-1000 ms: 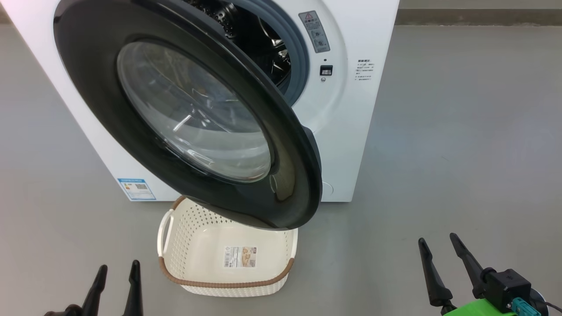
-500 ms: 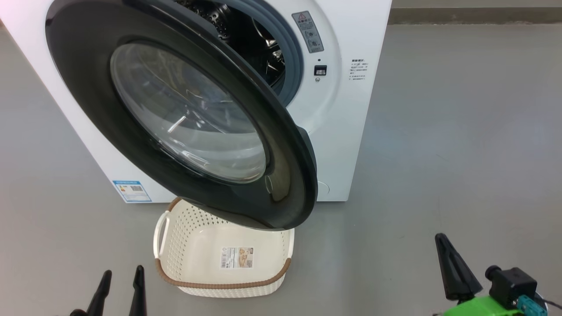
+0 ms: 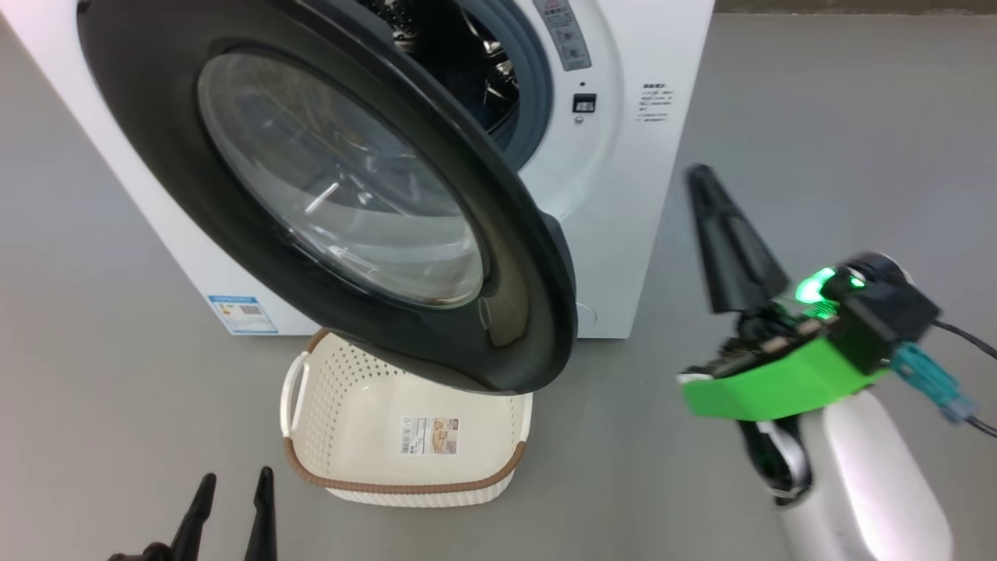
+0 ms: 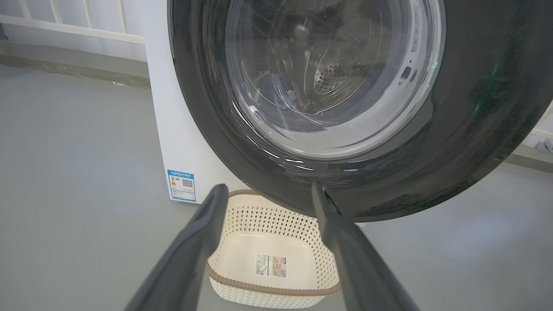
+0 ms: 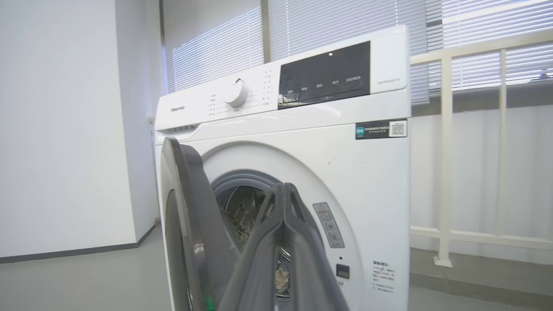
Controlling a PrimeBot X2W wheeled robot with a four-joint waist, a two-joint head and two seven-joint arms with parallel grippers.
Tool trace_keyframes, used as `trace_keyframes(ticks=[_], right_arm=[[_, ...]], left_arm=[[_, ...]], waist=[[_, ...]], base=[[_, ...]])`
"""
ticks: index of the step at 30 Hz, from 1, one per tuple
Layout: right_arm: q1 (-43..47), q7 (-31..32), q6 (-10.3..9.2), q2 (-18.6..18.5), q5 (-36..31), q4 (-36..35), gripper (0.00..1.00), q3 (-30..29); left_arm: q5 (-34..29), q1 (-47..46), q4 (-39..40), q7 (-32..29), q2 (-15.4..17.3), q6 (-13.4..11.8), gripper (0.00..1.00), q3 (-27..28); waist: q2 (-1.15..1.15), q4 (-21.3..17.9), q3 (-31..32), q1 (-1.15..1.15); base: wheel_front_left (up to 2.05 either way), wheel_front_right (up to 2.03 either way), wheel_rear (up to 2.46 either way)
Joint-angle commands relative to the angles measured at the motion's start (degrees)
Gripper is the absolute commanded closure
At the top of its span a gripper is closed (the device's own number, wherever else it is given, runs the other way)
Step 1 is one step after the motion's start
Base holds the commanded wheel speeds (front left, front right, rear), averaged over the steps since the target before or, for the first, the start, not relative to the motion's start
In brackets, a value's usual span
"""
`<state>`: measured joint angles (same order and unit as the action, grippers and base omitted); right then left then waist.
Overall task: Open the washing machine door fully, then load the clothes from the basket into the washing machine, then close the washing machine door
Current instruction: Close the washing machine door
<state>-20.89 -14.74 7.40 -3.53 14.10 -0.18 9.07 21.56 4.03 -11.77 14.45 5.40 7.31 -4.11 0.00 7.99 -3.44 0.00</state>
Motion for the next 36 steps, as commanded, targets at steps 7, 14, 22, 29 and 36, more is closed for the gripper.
trace_keyframes(ticks=[7, 14, 22, 29, 36], right_arm=[[-4.1, -0.3, 0.09, 0.7, 1.9, -1.4, 1.0, 14.0], [-0.4, -0.3, 0.09, 0.7, 2.4, 3.2, 1.0, 17.8], [-0.1, -0.3, 0.09, 0.7, 2.7, 9.5, 1.0, 18.5], [-0.9, -0.3, 0.09, 0.7, 3.7, 12.4, 1.0, 17.2], [-1.0, -0.3, 0.09, 0.7, 4.2, 13.5, 1.0, 16.3]], left_arm=[[0.2, -3.6, 1.1, 0.5, 0.3, 0.2, 0.0, 1.4], [0.3, -3.4, 1.3, 0.5, 0.1, 0.2, 0.0, 2.5], [0.3, -3.7, 1.3, 0.5, -0.1, 0.2, 0.0, 2.2], [0.5, -4.3, 1.5, 0.5, 0.3, 0.2, 0.0, 2.3], [1.1, -4.4, 2.0, 0.5, -0.2, 0.2, 0.0, 1.4]], waist=[[0.0, 3.3, -0.8, 0.0], [0.0, 5.1, -0.9, 0.0], [0.0, 5.2, -1.3, 0.0], [0.0, 5.6, -0.8, 0.0], [0.0, 6.4, -0.4, 0.0]], base=[[0.0, 0.0, 0.0], [0.0, 0.0, 0.0], [0.0, 0.0, 0.0], [0.0, 0.0, 0.0], [0.0, 0.0, 0.0]])
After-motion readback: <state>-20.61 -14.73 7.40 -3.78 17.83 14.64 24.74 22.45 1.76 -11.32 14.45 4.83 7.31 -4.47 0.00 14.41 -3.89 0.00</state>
